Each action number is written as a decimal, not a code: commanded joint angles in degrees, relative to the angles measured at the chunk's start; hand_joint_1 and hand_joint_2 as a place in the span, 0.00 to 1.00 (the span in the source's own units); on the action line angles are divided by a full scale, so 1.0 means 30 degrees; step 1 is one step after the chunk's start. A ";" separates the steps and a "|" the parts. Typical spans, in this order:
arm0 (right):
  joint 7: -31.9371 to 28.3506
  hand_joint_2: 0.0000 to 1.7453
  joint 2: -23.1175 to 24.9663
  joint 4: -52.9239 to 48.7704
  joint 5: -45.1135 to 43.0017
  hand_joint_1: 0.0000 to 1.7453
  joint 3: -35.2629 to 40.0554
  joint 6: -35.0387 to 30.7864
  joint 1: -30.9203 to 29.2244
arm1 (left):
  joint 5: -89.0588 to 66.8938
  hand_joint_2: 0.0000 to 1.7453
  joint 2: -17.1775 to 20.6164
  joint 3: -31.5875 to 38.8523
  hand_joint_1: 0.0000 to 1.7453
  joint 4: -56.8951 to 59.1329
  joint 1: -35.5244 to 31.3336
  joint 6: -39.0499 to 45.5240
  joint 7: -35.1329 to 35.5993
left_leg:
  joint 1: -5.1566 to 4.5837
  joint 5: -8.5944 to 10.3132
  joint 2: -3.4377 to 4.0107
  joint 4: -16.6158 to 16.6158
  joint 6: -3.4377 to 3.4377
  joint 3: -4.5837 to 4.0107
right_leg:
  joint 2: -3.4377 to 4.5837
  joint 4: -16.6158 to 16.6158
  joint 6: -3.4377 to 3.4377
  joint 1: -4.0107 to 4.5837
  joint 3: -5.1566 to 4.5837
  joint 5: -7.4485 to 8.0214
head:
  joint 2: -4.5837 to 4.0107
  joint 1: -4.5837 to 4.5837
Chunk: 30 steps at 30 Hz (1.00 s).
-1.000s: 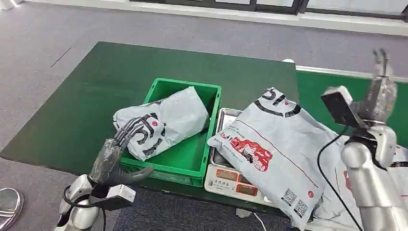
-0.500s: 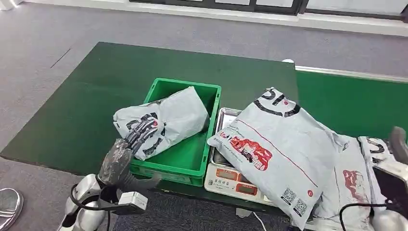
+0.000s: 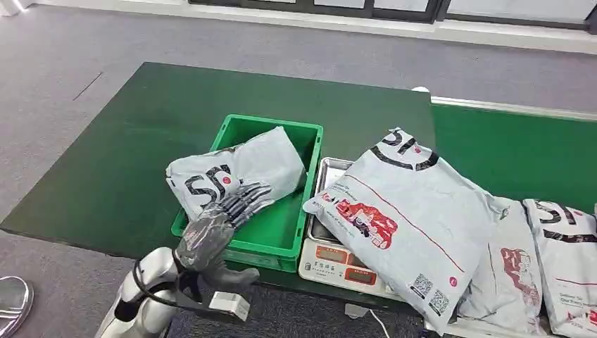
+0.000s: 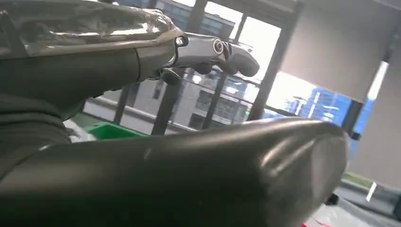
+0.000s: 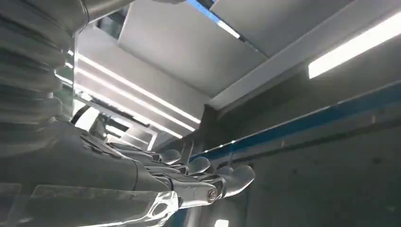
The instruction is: Moved the parcel from conveyor to table for the left to box.
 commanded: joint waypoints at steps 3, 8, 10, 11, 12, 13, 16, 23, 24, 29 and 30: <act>-0.0020 1.00 0.2571 -0.0078 -0.1257 0.00 -0.3325 0.0050 0.0773 | -0.0506 0.00 0.0912 -0.3624 0.00 0.3269 -0.3000 0.0391 0.0407 | 0.0006 0.0034 -0.0039 -0.0040 0.0002 -0.0010 | -0.0043 -0.0041 -0.0018 0.0010 0.0032 0.0029 | 0.0000 -0.0007; 0.0040 1.00 0.4872 0.0185 -0.3117 0.00 -0.7199 0.0050 0.1459 | 0.0178 0.00 -0.0140 -0.4629 0.00 0.4145 -0.3825 0.0880 0.0540 | 0.0016 0.0034 -0.0104 -0.0025 0.0000 0.0001 | -0.0087 -0.0043 -0.0008 0.0018 0.0050 0.0007 | 0.0000 0.0001; -0.0101 1.00 0.5149 0.0267 -0.3304 0.00 -0.7506 0.0050 0.1539 | 0.0218 0.00 -0.0373 -0.4813 0.00 0.4259 -0.3904 0.0964 0.0624 | 0.0019 0.0043 -0.0140 -0.0033 0.0002 -0.0008 | -0.0123 -0.0056 -0.0009 0.0022 0.0057 0.0006 | 0.0000 -0.0007; -0.0101 1.00 0.5149 0.0267 -0.3304 0.00 -0.7506 0.0050 0.1539 | 0.0218 0.00 -0.0373 -0.4813 0.00 0.4259 -0.3904 0.0964 0.0624 | 0.0015 0.0035 -0.0100 -0.0032 0.0001 -0.0003 | -0.0081 -0.0050 -0.0007 0.0017 0.0049 0.0009 | 0.0000 0.0001; -0.0112 1.00 0.5389 0.0497 -0.3306 0.00 -0.7586 0.0050 0.1516 | 0.0247 0.00 -0.0468 -0.4988 0.00 0.4322 -0.4001 0.0988 0.0656 | 0.0015 0.0021 -0.0057 -0.0020 0.0002 -0.0001 | -0.0036 -0.0037 -0.0004 0.0017 0.0039 0.0011 | 0.0000 0.0001; 0.0175 1.00 0.5670 0.0769 -0.3399 0.00 -0.7900 0.0050 0.1427 | 0.0408 0.00 -0.0735 -0.5153 0.00 0.4495 -0.4171 0.1011 0.0701 | 0.0015 0.0034 -0.0062 -0.0042 0.0004 -0.0004 | -0.0041 -0.0060 -0.0010 0.0018 0.0045 0.0023 | 0.0000 0.0001; 0.0483 1.00 0.5967 0.1494 -0.3327 0.00 -0.8430 0.0127 0.1298 | 0.0168 1.00 -0.1644 -0.6098 0.00 0.5114 -0.4735 0.0690 0.0991 | 0.0021 0.0034 -0.0051 -0.0035 0.0004 -0.0018 | -0.0038 -0.0059 -0.0008 0.0023 0.0036 0.0031 | 0.0000 0.0001; 0.0103 1.00 0.6662 0.1571 -0.3392 0.00 -0.8758 0.1393 0.1249 | -0.0455 1.00 -0.2975 -0.7539 0.00 0.6846 -0.6772 0.0866 0.1904 | 0.0009 0.0037 -0.0052 -0.0016 0.0008 -0.0034 | -0.0036 -0.0040 0.0000 0.0010 0.0026 0.0036 | 0.0000 0.0000; 0.0119 1.00 0.6671 0.1581 -0.3309 0.00 -0.8674 0.1461 0.1130 | -0.0540 1.00 -0.3093 -0.7721 0.00 0.6934 -0.7033 0.0894 0.1862 | 0.0008 0.0020 -0.0017 -0.0005 0.0004 -0.0016 | -0.0010 -0.0026 0.0005 0.0008 0.0028 0.0030 | 0.0000 0.0001; 0.0814 1.00 0.5724 0.2161 -0.2952 0.00 -0.7978 0.1145 0.0453 | -0.0425 1.00 -0.3762 -0.8270 0.00 0.6783 -0.7964 0.0609 0.1708 | 0.0008 0.0013 0.0013 0.0009 0.0006 -0.0019 | 0.0023 -0.0015 0.0011 0.0009 0.0014 0.0047 | 0.0000 0.0001; 0.0910 1.00 0.5602 0.2228 -0.2946 0.00 -0.7963 0.1100 0.0398 | -0.0420 1.00 -0.3779 -0.8307 0.00 0.6808 -0.8028 0.0543 0.1729 | 0.0009 0.0032 0.0009 -0.0002 0.0012 -0.0040 | 0.0018 -0.0033 0.0008 0.0012 -0.0003 0.0068 | 0.0000 0.0001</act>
